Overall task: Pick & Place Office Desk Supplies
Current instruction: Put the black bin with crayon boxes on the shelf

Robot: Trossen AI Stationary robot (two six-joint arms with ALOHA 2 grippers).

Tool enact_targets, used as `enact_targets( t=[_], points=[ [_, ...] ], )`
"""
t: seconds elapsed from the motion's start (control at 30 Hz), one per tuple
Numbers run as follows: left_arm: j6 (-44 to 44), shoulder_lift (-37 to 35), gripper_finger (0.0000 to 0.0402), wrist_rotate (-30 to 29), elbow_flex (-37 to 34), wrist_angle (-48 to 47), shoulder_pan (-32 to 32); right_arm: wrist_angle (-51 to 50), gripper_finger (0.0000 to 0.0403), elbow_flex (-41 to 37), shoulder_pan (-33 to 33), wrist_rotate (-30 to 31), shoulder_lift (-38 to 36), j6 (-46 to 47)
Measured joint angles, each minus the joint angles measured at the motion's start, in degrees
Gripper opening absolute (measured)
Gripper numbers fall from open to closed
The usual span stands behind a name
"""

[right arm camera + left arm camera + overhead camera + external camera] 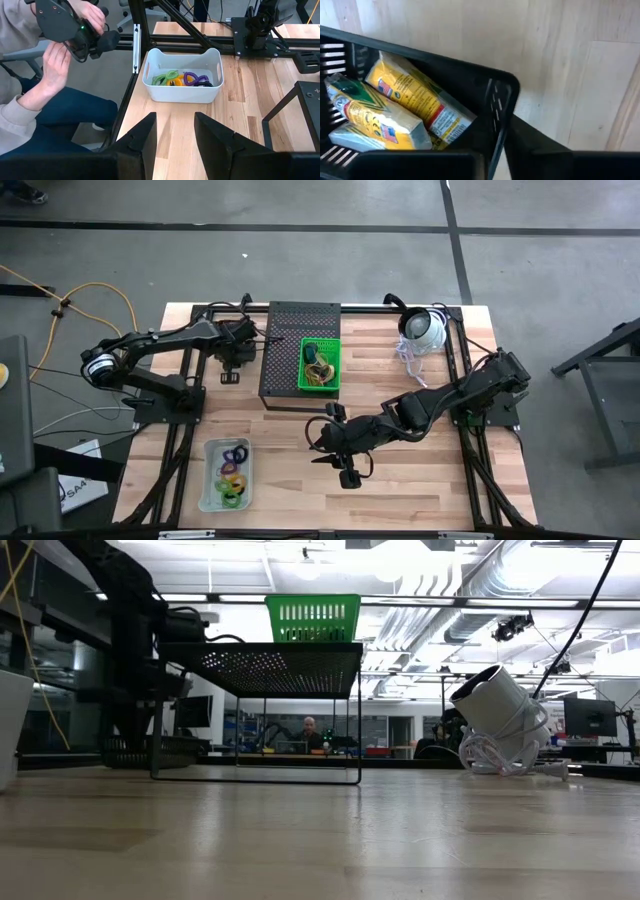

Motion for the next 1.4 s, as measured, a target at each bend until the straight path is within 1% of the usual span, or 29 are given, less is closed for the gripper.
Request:
enact_targets(
  t=[0.07, 0.1, 0.47, 0.63, 0.83, 1.07, 1.17, 1.23, 1.4],
  points=[
    [-0.64, 0.0, 0.0012, -0.07, 0.0, -0.03, -0.01, 0.0, 0.012, 0.0, -0.01, 0.0, 0.0, 0.0],
    [-1.13, 0.0, 0.0008, -0.14, 0.0, -0.08, -0.02, -0.01, 0.012, 0.0, -0.01, 0.0, 0.0, 0.0],
    [-2.66, -0.1, 0.0004, -0.89, 0.01, -0.18, -0.02, 0.0, 0.012, 0.0, 0.0, 0.0, 0.0, 0.0],
    [-3.15, -2.28, 0.0003, -1.31, 0.95, -0.64, -0.02, -0.02, 0.012, 0.0, -0.02, 0.0, 0.0, 0.0],
    [-3.14, -6.62, 0.0002, -1.05, 5.95, -3.95, -0.02, -0.01, 0.012, 0.0, -0.01, 0.0, 0.0, 0.0],
    [-7.25, -9.11, 0.0002, -1.2, 15.36, -14.12, -1.59, 0.0, 0.012, 0.0, -0.02, 0.0, 0.0, 0.0],
    [-8.15, -9.22, 0.0002, -1.26, 18.15, -17.4, -2.95, -0.02, 0.012, 0.0, -0.01, 0.0, 0.0, 0.0],
    [-8.98, -9.22, 0.0002, -1.43, 19.37, -19.28, -3.77, -0.02, 0.012, 0.0, -0.02, 0.0, 0.0, 0.0],
    [-10.32, -9.22, 0.0002, -2.22, 19.74, -20.86, -5.73, 0.0, 0.012, 0.0, -0.02, 0.0, 0.0, 0.0]
  ],
)
